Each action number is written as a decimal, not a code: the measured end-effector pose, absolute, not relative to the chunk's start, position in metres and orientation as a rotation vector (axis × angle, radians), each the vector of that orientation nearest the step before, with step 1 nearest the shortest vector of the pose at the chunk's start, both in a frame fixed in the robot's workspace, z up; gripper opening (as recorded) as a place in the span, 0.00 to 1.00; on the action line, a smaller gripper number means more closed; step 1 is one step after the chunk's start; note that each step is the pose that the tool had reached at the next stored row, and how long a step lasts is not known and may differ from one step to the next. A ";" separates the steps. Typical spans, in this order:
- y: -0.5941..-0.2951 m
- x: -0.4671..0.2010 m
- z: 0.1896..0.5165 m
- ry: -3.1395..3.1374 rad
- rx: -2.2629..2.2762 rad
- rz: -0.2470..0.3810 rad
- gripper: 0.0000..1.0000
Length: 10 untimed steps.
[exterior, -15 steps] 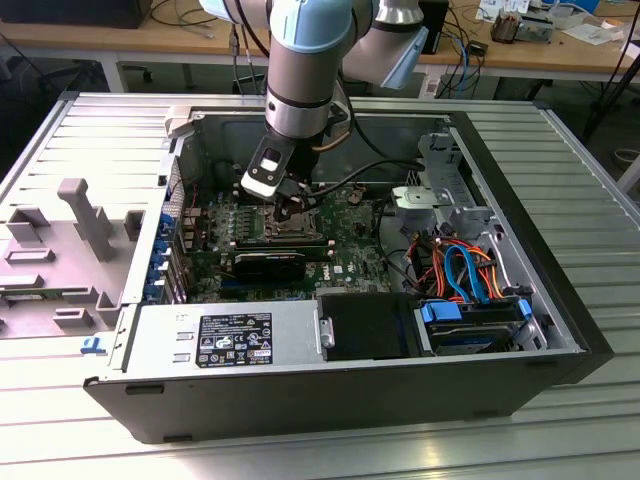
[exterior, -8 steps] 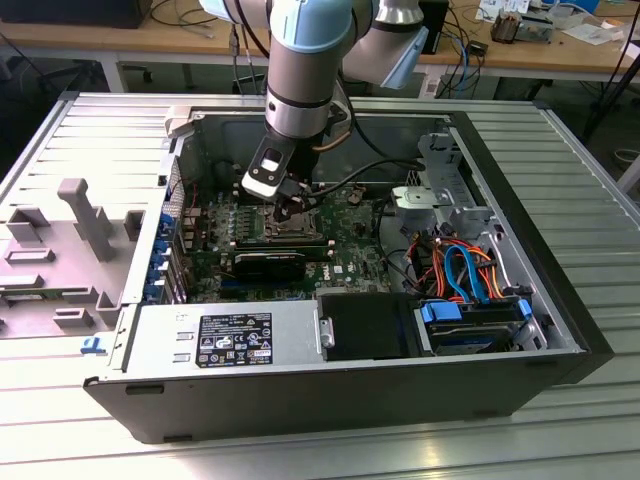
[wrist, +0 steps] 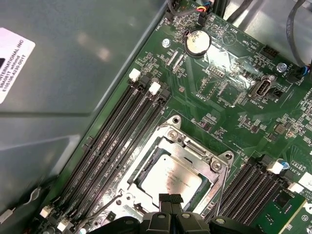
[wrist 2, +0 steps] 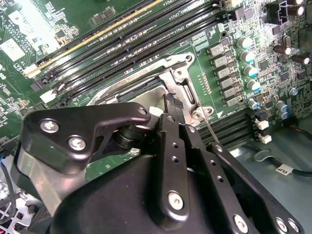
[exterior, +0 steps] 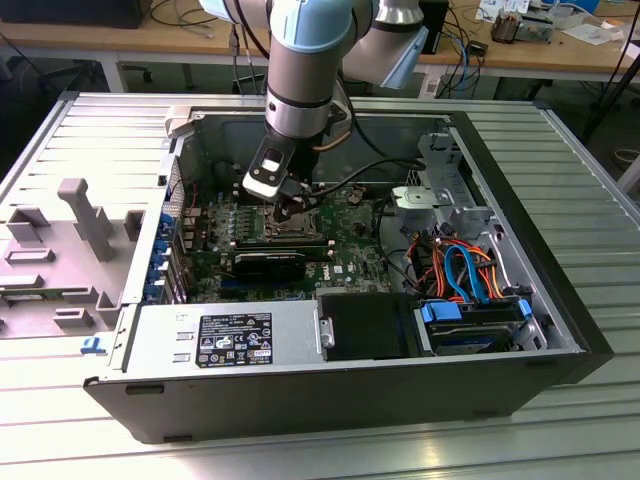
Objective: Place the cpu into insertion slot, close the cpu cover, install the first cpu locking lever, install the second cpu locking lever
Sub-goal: 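Install the first cpu locking lever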
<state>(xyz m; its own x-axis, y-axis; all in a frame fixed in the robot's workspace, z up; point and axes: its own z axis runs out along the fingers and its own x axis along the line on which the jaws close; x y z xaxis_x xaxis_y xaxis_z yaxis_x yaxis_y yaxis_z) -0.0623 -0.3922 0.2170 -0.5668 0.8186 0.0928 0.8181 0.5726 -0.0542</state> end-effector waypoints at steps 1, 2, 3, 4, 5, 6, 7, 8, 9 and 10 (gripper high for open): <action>-0.392 -0.062 0.217 -2.691 -1.401 0.008 0.11; -0.392 -0.062 0.217 -2.692 -1.400 0.008 0.11; -0.392 -0.062 0.217 -2.693 -1.398 0.008 0.11; -0.392 -0.062 0.217 -2.694 -1.396 0.008 0.11; -0.392 -0.062 0.217 -2.694 -1.395 0.008 0.11; -0.392 -0.062 0.217 -2.696 -1.393 0.008 0.11; -0.392 -0.062 0.217 -2.697 -1.390 0.009 0.11; -0.392 -0.062 0.217 -2.697 -1.389 0.009 0.11; -0.392 -0.062 0.217 -2.698 -1.388 0.009 0.11; -0.392 -0.062 0.217 -2.700 -1.384 0.009 0.11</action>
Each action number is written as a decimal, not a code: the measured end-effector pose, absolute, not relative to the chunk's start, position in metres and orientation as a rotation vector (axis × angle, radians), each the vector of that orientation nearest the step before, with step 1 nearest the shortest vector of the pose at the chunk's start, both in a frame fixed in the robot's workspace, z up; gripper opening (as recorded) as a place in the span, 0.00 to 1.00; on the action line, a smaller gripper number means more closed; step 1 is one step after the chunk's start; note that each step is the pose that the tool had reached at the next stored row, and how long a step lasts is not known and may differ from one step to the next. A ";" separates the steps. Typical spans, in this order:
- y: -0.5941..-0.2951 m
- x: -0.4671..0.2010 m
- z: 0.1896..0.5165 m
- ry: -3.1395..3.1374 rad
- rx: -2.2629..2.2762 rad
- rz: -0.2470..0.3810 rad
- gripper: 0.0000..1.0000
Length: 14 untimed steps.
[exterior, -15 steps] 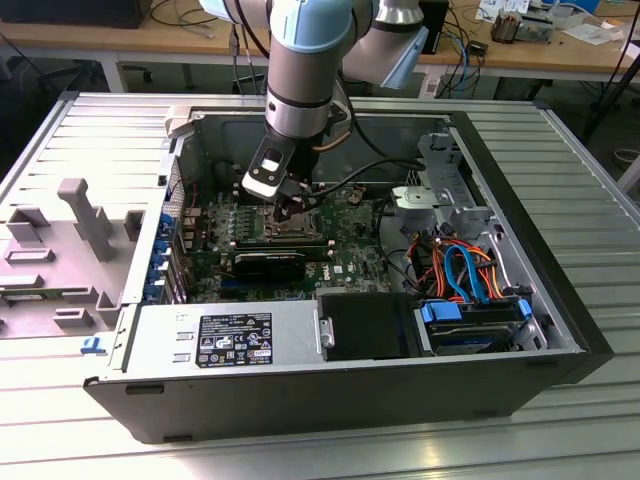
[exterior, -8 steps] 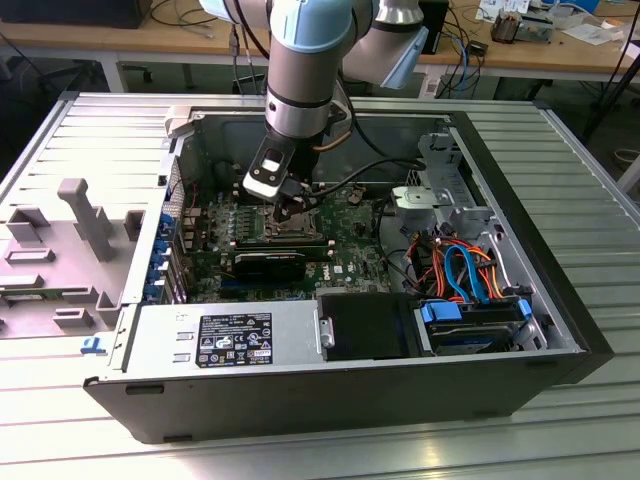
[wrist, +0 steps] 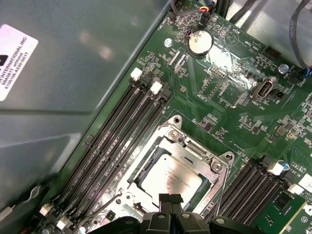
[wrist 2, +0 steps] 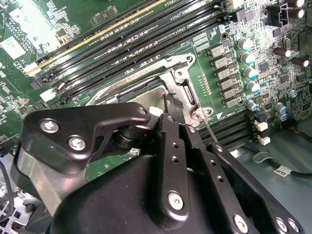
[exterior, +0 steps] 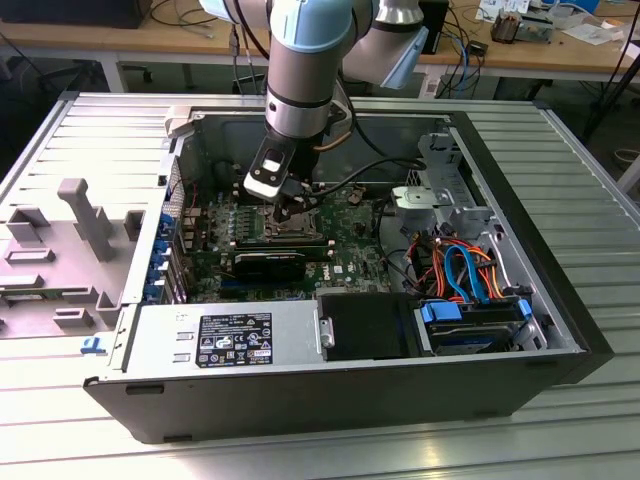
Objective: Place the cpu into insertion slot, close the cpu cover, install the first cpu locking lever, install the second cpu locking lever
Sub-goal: 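Install the first cpu locking lever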
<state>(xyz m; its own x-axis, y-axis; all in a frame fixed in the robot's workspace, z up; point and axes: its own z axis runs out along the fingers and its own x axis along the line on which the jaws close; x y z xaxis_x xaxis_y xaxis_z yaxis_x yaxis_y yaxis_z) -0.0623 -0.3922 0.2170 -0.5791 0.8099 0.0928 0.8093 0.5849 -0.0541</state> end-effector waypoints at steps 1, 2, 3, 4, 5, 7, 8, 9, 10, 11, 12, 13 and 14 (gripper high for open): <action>-0.392 -0.062 0.217 -2.701 -1.383 0.009 0.11; -0.392 -0.062 0.217 -2.701 -1.382 0.009 0.11; -0.392 -0.062 0.217 -2.702 -1.380 0.009 0.11; -0.392 -0.062 0.217 -2.703 -1.379 0.009 0.11; -0.392 -0.062 0.217 -2.704 -1.376 0.009 0.11; -0.392 -0.062 0.217 -2.706 -1.372 0.010 0.11; -0.392 -0.062 0.217 -2.707 -1.370 0.010 0.11; -0.392 -0.062 0.217 -2.708 -1.369 0.010 0.11; -0.392 -0.062 0.217 -2.709 -1.366 0.010 0.11; -0.392 -0.062 0.217 -2.710 -1.364 0.010 0.11; -0.392 -0.062 0.217 -2.711 -1.363 0.010 0.11; -0.392 -0.062 0.217 -2.712 -1.361 0.010 0.11; -0.392 -0.062 0.217 -2.713 -1.359 0.010 0.11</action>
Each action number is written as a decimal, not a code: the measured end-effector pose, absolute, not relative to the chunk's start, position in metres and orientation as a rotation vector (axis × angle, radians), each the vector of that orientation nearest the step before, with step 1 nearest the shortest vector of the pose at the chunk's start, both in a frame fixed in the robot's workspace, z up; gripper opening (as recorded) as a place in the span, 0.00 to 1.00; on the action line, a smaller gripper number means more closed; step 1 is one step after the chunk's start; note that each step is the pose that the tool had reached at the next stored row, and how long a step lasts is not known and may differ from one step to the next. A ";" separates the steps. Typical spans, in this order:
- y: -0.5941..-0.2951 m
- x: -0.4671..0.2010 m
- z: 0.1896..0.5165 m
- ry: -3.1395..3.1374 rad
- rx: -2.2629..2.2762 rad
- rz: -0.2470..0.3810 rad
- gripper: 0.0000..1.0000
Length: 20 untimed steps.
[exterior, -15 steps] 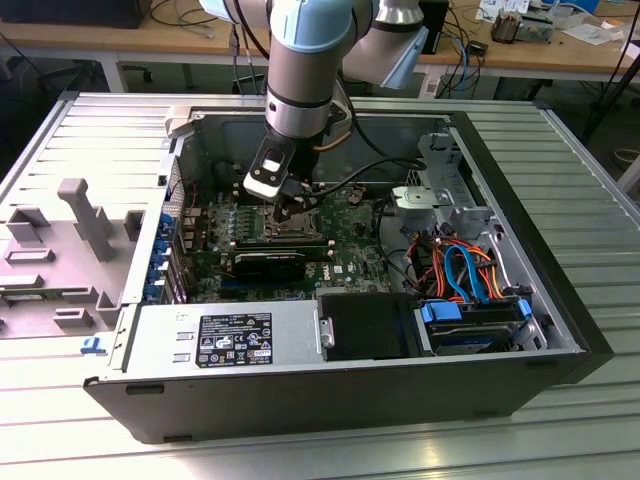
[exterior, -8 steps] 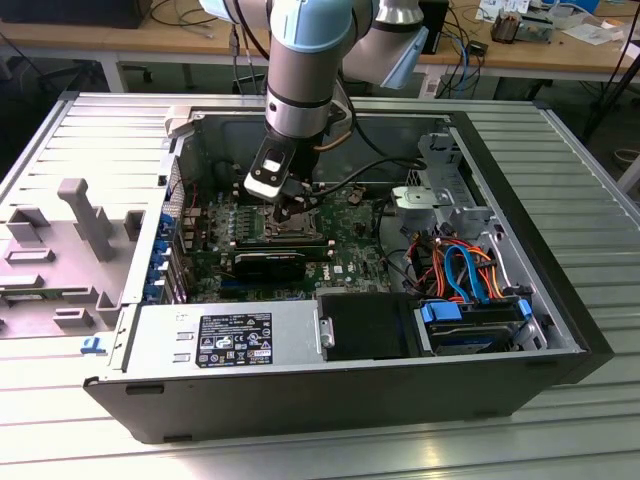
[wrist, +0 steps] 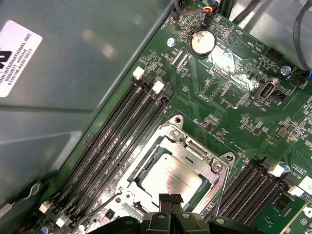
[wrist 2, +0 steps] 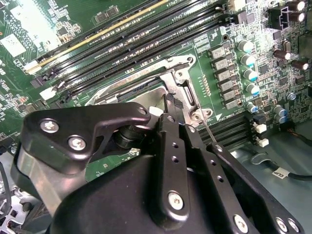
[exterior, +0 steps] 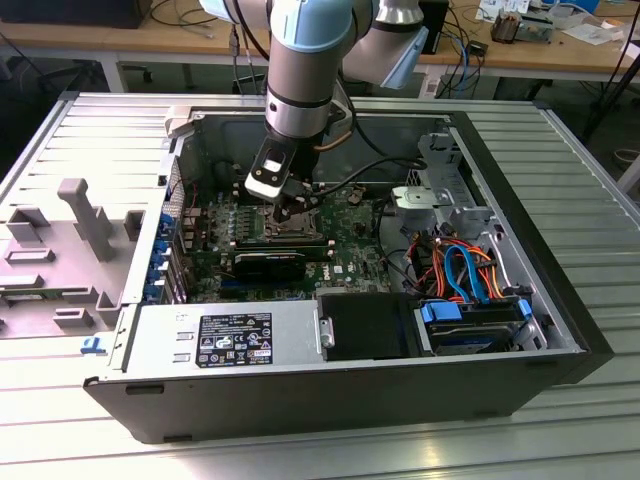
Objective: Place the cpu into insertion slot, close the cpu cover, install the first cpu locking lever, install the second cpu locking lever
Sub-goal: 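Install the first cpu locking lever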
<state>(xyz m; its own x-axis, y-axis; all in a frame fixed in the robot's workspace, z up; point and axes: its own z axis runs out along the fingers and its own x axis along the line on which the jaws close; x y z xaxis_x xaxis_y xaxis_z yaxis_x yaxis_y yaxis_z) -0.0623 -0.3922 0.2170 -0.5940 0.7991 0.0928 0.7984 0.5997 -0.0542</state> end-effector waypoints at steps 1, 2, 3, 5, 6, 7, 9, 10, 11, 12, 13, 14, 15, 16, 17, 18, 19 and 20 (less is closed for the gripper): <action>-0.392 -0.062 0.217 -2.714 -1.357 0.011 0.11; -0.392 -0.062 0.217 -2.714 -1.356 0.011 0.11; -0.392 -0.062 0.217 -2.715 -1.354 0.011 0.11; -0.392 -0.062 0.217 -2.717 -1.351 0.011 0.11; -0.392 -0.062 0.217 -2.718 -1.349 0.011 0.11; -0.392 -0.062 0.217 -2.718 -1.348 0.011 0.11; -0.392 -0.062 0.217 -2.720 -1.345 0.011 0.11; -0.392 -0.062 0.217 -2.721 -1.343 0.011 0.11; -0.392 -0.062 0.217 -2.721 -1.342 0.011 0.11; -0.392 -0.062 0.217 -2.723 -1.339 0.012 0.11; -0.392 -0.062 0.217 -2.723 -1.338 0.012 0.11; -0.392 -0.062 0.217 -2.725 -1.335 0.012 0.11; -0.392 -0.062 0.217 -2.725 -1.334 0.012 0.11; -0.392 -0.062 0.217 -2.726 -1.332 0.012 0.11; -0.392 -0.062 0.217 -2.727 -1.331 0.012 0.11; -0.392 -0.062 0.217 -2.728 -1.329 0.012 0.11; -0.392 -0.062 0.217 -2.728 -1.328 0.012 0.11; -0.392 -0.062 0.217 -2.729 -1.326 0.012 0.11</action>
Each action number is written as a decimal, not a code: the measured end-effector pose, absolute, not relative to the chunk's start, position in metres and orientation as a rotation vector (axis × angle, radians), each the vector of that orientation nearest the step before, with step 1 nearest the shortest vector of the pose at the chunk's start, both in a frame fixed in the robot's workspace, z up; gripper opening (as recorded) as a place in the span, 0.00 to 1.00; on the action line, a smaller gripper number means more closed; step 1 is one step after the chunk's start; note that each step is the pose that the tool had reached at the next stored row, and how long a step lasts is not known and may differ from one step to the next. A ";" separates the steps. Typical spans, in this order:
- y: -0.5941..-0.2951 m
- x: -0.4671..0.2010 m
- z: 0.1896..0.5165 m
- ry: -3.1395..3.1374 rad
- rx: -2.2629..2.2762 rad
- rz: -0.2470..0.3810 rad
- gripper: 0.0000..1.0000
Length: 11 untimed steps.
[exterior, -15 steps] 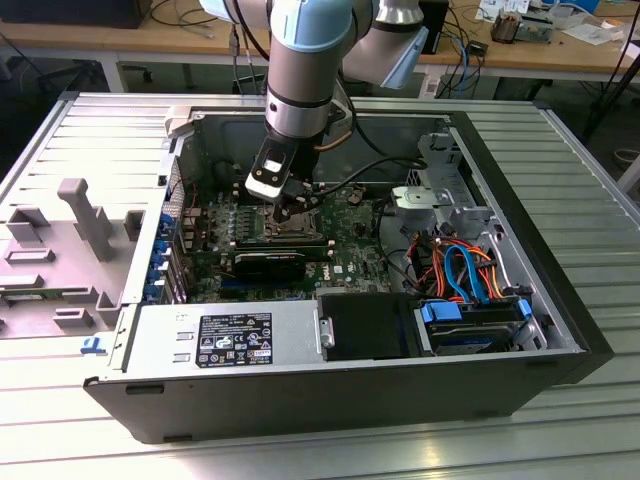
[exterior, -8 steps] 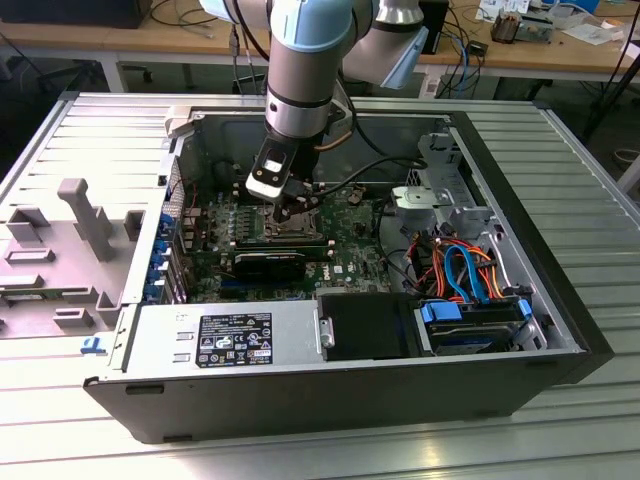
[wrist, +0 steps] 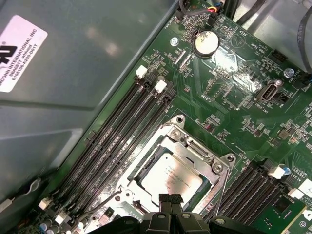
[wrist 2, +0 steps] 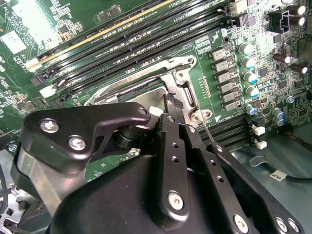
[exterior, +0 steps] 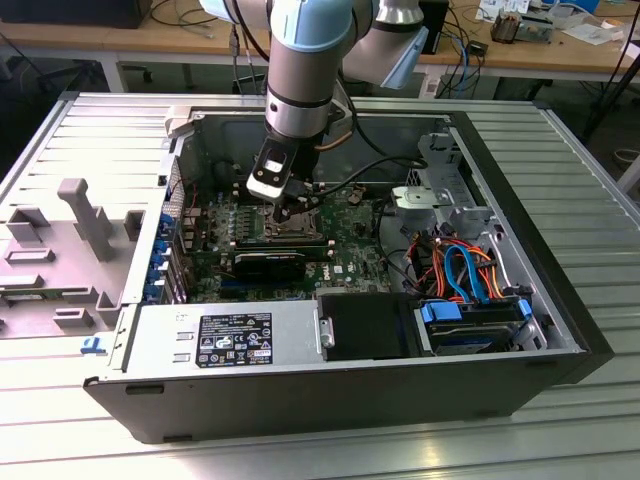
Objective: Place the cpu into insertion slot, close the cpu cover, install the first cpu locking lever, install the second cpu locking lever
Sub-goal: 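Install the first cpu locking lever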
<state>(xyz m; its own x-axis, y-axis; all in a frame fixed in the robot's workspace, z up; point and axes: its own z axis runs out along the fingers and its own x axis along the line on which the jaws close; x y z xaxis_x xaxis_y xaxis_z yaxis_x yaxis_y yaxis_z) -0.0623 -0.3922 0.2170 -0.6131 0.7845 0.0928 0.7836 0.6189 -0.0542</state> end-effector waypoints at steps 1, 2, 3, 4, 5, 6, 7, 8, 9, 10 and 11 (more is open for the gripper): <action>-0.392 -0.062 0.217 -2.730 -1.324 0.013 0.11; -0.392 -0.062 0.217 -2.731 -1.322 0.013 0.11; -0.392 -0.062 0.217 -2.732 -1.320 0.013 0.11; -0.392 -0.062 0.217 -2.733 -1.319 0.013 0.11; -0.392 -0.062 0.217 -2.734 -1.317 0.013 0.11; -0.392 -0.062 0.217 -2.734 -1.315 0.013 0.11; -0.392 -0.062 0.217 -2.735 -1.313 0.013 0.11; -0.392 -0.062 0.217 -2.736 -1.312 0.013 0.11; -0.392 -0.062 0.217 -2.737 -1.310 0.013 0.11; -0.392 -0.062 0.217 -2.738 -1.308 0.013 0.11; -0.392 -0.062 0.217 -2.739 -1.306 0.014 0.11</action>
<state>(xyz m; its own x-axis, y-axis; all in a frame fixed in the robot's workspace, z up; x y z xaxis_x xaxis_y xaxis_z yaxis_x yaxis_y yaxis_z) -0.0623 -0.3922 0.2170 -0.6248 0.7753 0.0928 0.7743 0.6305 -0.0542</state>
